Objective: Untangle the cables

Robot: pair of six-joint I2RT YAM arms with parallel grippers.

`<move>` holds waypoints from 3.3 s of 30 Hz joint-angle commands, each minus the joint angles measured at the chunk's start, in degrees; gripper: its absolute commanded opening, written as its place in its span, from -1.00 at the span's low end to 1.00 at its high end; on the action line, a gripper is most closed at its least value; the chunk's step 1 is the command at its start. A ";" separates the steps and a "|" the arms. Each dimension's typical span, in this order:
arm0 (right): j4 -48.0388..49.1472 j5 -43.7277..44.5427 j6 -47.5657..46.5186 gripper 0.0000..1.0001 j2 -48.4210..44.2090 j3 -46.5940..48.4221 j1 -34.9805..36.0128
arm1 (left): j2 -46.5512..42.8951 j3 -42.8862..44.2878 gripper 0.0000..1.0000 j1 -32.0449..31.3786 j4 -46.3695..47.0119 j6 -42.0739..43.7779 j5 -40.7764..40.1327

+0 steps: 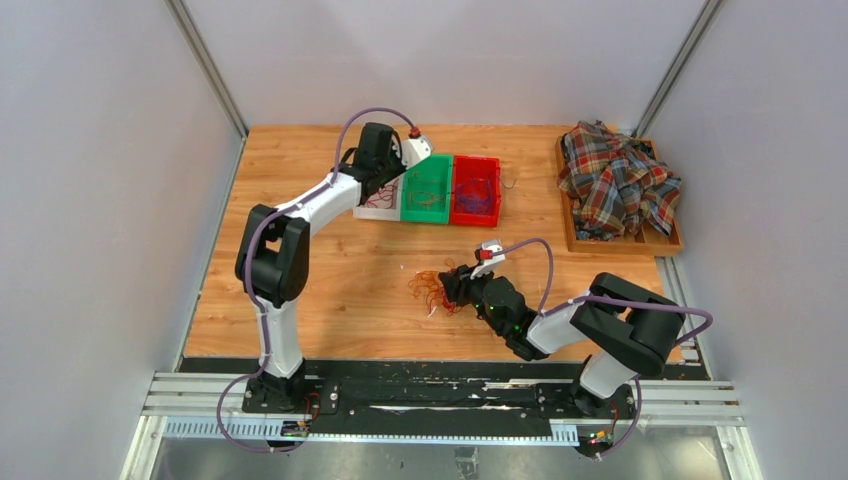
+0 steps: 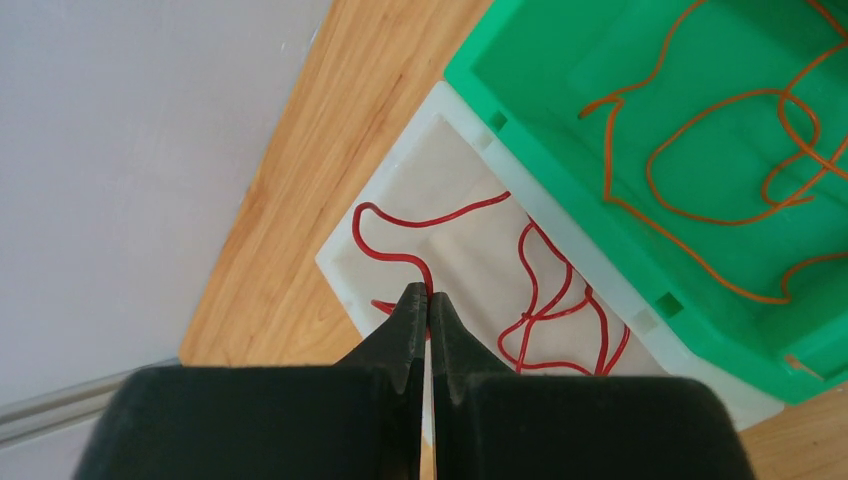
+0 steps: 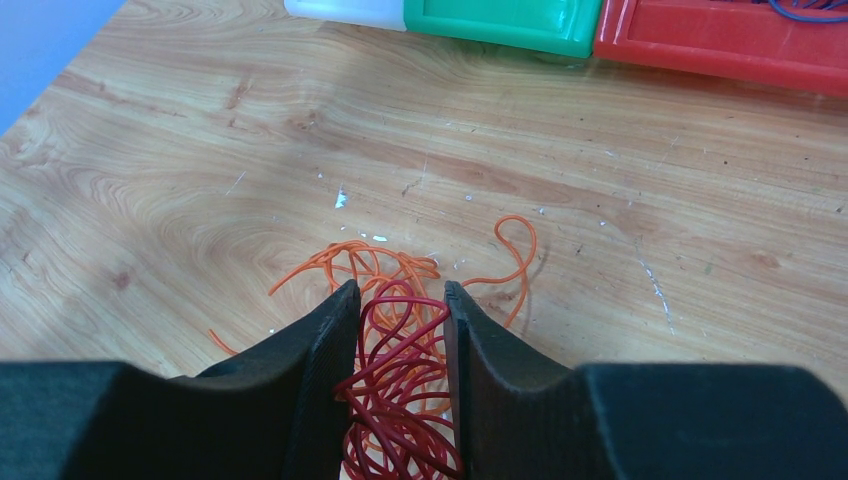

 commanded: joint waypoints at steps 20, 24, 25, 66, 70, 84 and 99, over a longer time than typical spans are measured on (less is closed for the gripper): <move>1.41 2.92 -0.52 -0.27 -0.38 -0.69 1.54 | 9.22 12.39 -0.99 2.21 -11.24 -9.60 5.78; 1.50 2.82 -0.54 -0.27 -0.33 -0.71 1.54 | 9.88 11.13 -0.99 2.68 -9.61 -9.59 6.61; 1.50 2.76 -0.56 -0.27 -0.36 -0.69 1.53 | 9.89 10.34 -0.99 2.68 -8.62 -9.57 6.74; 4.66 3.57 -0.38 -0.17 -0.53 -2.35 1.53 | -3.39 10.00 0.26 3.38 -34.35 2.79 20.19; 4.66 3.69 -0.43 -0.17 -0.34 -2.18 1.53 | -0.71 8.24 0.02 3.32 -32.24 6.33 15.80; 5.51 4.42 -0.40 -0.22 -0.18 -2.55 1.53 | 10.30 9.60 -0.58 3.36 -15.62 1.87 6.06; 7.42 5.54 0.26 0.07 -0.81 -4.04 1.53 | 1.26 15.09 0.31 3.46 -29.84 0.22 14.01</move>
